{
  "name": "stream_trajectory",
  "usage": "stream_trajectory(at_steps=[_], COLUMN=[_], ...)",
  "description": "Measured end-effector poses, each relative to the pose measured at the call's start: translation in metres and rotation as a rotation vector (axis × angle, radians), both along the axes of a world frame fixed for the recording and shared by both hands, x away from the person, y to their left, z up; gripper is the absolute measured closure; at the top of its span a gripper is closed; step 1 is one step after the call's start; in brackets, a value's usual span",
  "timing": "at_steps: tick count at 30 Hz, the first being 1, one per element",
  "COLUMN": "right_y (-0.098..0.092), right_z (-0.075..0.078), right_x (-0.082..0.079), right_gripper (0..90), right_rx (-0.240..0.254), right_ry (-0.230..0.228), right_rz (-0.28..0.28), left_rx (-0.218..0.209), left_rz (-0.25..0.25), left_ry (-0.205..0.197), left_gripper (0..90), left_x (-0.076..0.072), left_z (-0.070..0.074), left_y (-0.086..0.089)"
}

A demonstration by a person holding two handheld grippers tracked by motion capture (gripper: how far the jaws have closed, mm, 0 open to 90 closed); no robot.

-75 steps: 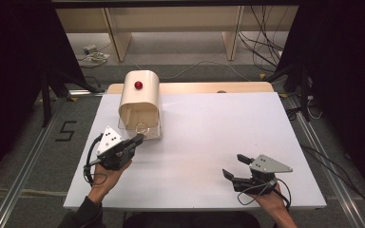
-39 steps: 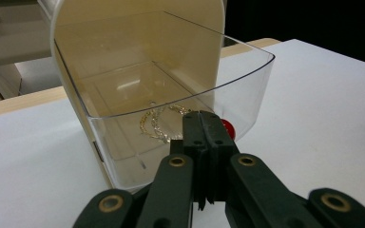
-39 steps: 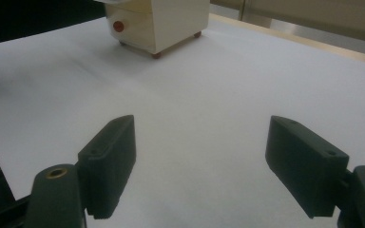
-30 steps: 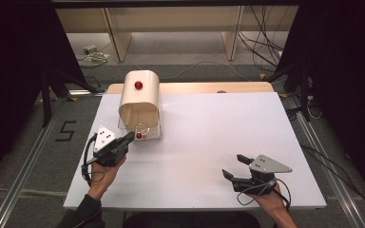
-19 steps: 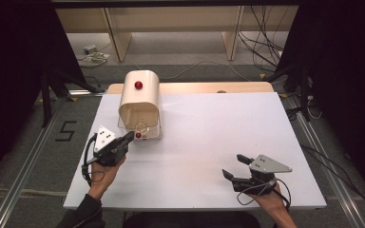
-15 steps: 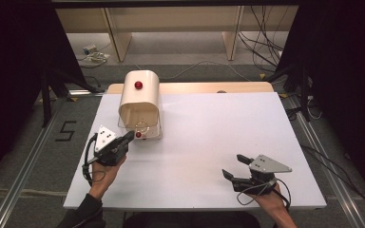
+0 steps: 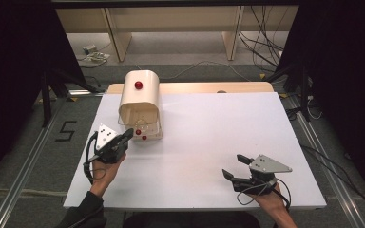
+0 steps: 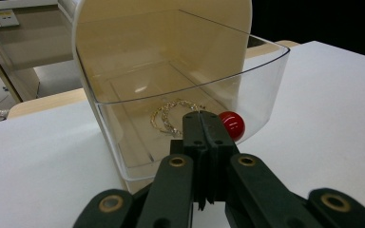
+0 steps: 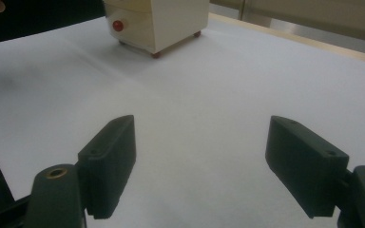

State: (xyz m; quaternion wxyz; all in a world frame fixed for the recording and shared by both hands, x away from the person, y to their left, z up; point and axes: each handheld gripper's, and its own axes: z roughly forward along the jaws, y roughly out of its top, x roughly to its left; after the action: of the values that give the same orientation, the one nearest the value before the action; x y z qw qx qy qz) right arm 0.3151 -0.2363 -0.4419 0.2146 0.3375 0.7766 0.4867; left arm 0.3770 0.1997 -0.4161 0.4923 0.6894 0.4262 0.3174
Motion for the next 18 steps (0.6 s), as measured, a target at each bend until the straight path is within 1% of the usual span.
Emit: stream_trajectory(at_steps=[4,7,10,14,18], right_y=[0.0,0.0,0.0,-0.001,-0.001], right_z=[0.0,0.0,0.0,0.0,0.0], right_x=[0.0,0.0,0.0,0.0,0.001], right_gripper=[26.1,26.1,26.1,26.1,26.1], right_rx=[0.0,-0.002,-0.002,0.004,0.005], right_ry=[0.0,0.001,-0.002,0.001,0.001], right_rz=[0.0,-0.001,0.001,-0.001,0.0], left_rx=[-0.001,-0.012,-0.01,-0.024,-0.028], left_rz=[0.0,0.005,0.005,0.009,0.008], left_ry=[-0.002,-0.002,-0.003,-0.006,-0.005], left_gripper=[89.4,89.4,89.4,89.4,89.4], left_x=[0.002,0.004,0.005,0.008,0.011], left_z=[0.0,0.0,0.0,0.0,0.0], left_y=[0.0,0.001,0.001,0.001,0.001])
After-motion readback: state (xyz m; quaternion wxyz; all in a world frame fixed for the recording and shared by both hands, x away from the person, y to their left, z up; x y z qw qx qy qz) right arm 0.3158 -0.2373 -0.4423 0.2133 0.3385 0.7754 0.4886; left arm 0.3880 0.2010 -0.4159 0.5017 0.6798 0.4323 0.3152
